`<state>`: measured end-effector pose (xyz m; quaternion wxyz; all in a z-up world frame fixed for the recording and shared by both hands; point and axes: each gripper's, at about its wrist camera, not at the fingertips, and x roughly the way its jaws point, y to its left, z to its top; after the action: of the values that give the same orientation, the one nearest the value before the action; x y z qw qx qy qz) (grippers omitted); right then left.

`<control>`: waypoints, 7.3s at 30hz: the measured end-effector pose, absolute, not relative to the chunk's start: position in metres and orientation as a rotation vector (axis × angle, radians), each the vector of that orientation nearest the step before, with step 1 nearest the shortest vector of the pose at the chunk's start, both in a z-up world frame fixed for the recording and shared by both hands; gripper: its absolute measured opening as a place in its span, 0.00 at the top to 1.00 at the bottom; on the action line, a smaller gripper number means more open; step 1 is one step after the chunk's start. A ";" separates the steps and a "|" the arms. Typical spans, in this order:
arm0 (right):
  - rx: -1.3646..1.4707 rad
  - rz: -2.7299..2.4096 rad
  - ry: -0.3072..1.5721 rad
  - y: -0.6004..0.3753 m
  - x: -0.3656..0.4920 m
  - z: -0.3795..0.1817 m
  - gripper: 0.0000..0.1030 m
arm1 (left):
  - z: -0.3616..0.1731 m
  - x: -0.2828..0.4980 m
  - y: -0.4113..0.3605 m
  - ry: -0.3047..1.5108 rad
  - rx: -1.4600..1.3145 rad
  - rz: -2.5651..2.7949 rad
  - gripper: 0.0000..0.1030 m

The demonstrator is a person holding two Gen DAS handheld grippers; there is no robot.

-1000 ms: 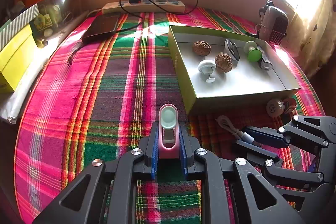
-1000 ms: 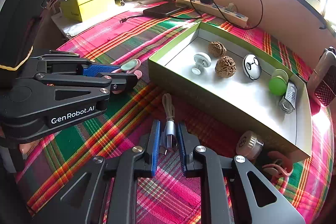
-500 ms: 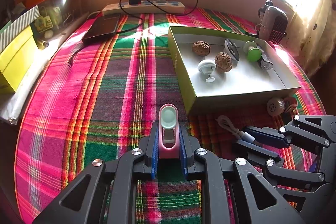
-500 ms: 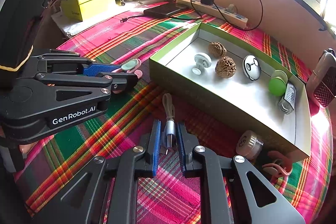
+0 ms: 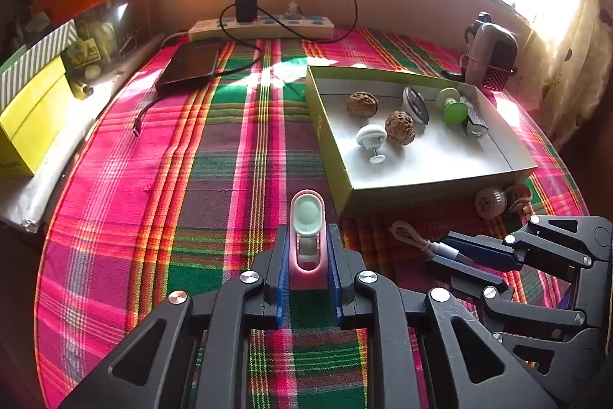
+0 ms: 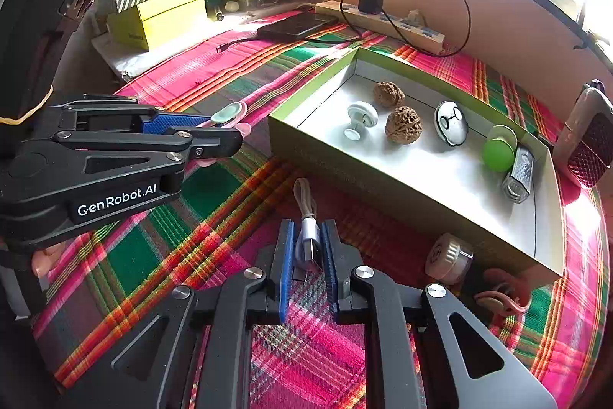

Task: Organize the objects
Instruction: 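Carry the pink clip in the left gripper and the cable in the right over the white box, then lower and open the left gripper to release the clip while the right releases the cable, then withdraw both grippers, moving the left toward the white jar while the right approaches the pink hook, then close the right gripper on the pink hook while the left approaches the white jar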

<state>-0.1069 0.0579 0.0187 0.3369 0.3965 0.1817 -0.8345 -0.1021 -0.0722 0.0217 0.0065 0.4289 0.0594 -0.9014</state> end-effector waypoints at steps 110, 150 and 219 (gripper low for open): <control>1.213 -2.357 0.259 0.150 -0.233 0.018 0.86 | 0.012 -0.224 0.031 -0.022 1.562 -2.942 0.84; 1.116 -2.459 0.177 0.161 -0.192 0.042 0.76 | 0.030 -0.180 0.029 -0.044 1.444 -2.976 0.76; 1.110 -2.327 0.210 0.186 -0.128 0.022 0.55 | 0.014 -0.120 0.025 0.076 1.529 -3.013 0.76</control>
<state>-0.1280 0.1862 0.0216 0.2741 0.4126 0.0780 -0.8652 -0.1203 0.0245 0.0139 -0.1188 0.4493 0.0224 -0.8852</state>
